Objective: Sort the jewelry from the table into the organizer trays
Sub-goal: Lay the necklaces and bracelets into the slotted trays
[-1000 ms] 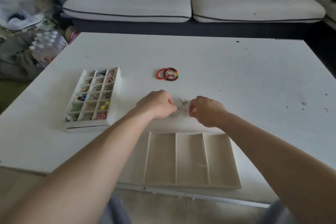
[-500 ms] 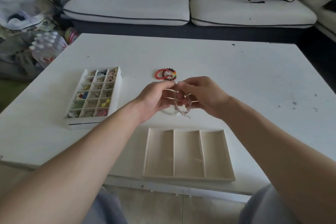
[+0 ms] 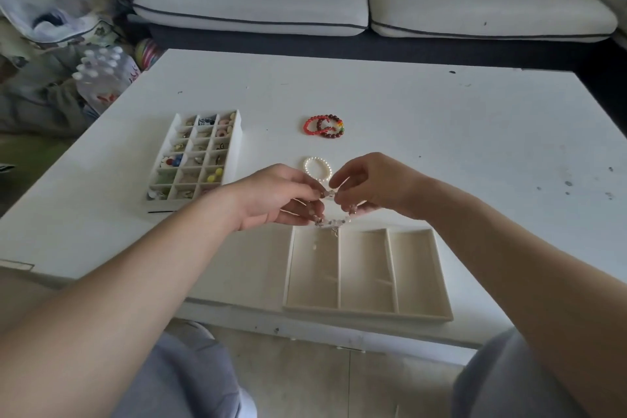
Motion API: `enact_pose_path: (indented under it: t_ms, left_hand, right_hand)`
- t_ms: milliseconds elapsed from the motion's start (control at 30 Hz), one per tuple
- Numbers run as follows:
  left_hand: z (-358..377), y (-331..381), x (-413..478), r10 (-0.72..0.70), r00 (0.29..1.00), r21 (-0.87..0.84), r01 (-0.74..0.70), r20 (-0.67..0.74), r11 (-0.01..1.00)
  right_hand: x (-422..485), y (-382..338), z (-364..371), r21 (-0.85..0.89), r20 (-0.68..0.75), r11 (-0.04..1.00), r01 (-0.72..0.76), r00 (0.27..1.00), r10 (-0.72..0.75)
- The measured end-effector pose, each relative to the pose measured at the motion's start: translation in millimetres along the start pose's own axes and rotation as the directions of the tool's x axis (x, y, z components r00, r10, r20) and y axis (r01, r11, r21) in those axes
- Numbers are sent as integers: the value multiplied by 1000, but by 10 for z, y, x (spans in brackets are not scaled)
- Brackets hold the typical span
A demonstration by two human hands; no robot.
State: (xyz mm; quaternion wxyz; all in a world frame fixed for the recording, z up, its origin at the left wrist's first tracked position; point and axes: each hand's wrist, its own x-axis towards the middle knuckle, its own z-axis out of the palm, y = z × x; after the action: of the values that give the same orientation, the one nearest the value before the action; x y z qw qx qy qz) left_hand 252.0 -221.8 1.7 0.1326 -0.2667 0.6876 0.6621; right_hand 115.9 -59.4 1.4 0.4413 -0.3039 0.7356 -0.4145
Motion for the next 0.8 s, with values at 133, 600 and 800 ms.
enact_pose_path:
  t_ms: [133, 600, 800]
  left_hand:
    - [-41, -94, -85, -59, 997, 90, 55, 44, 994]
    - [21, -263, -219, -218, 974, 222, 198, 67, 955]
    - [71, -198, -183, -186, 982, 296, 176, 6, 939]
  right_hand:
    - [-1, 33, 157, -91, 53, 996, -13, 998, 18]
    - [10, 72, 428, -250, 179, 968, -26, 981, 72]
    - [63, 122, 458, -326, 90, 945, -15, 995, 47]
